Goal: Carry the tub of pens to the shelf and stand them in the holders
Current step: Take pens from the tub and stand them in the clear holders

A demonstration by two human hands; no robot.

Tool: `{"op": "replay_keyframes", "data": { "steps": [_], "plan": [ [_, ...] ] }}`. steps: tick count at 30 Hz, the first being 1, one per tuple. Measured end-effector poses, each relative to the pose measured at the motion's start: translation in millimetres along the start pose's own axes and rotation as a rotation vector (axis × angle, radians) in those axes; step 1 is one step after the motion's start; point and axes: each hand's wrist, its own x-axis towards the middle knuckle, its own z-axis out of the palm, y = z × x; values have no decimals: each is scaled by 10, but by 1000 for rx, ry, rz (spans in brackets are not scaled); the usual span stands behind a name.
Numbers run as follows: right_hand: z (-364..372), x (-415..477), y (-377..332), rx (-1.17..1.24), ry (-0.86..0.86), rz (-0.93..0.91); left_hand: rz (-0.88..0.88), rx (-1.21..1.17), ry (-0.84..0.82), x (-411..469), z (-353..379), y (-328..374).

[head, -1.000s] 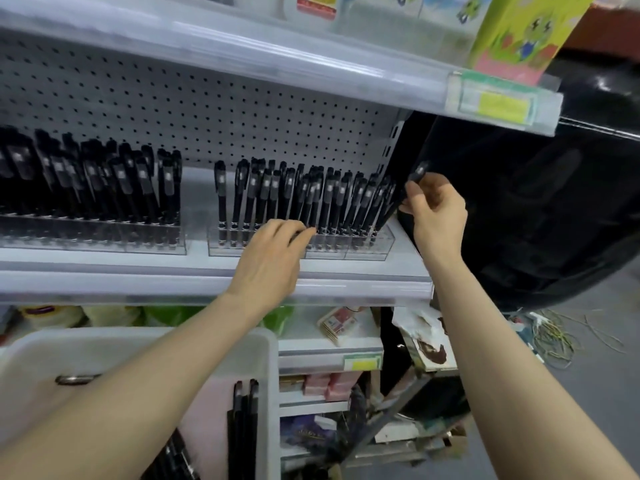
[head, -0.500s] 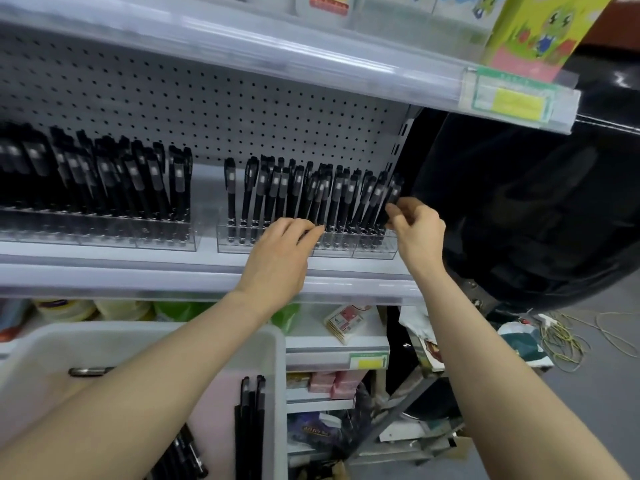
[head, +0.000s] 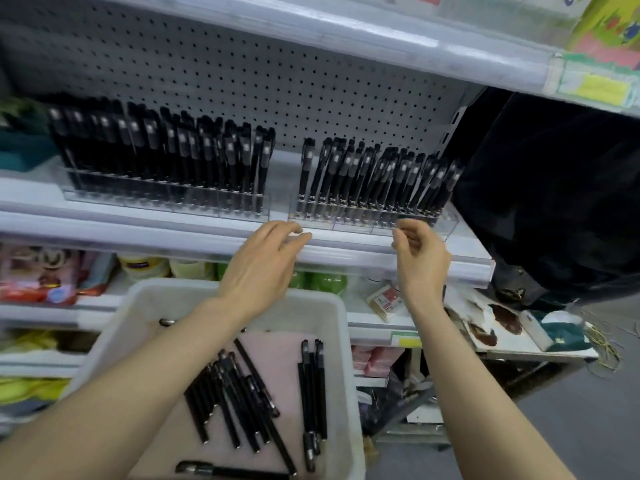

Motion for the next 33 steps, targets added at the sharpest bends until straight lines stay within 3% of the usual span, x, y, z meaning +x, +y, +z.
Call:
{"op": "replay_keyframes", "data": {
  "steps": [4, 10, 15, 21, 26, 33],
  "plan": [
    [390, -597, -130, -3, -189, -66, -142, -54, 45, -609, -125, -377],
    [958, -1251, -220, -105, -590, -147, -261, 8, -124, -1132, -240, -813],
    [1259, -1439, -277, -360, -922, -286, -299, 51, -175, -1213, -283, -1017],
    [1613, -1590, -390, -554, -968, -522, -336, 111, -240, -1242, -156, -1056],
    [1765, -1707, -464, -744, -990, -606, -343, 149, -263, -1261, -166, -1001],
    [1507, -1475, -385, -1053, -1020, -498, -355, 159, -272, -1224, -207, -948]
  ]
}}
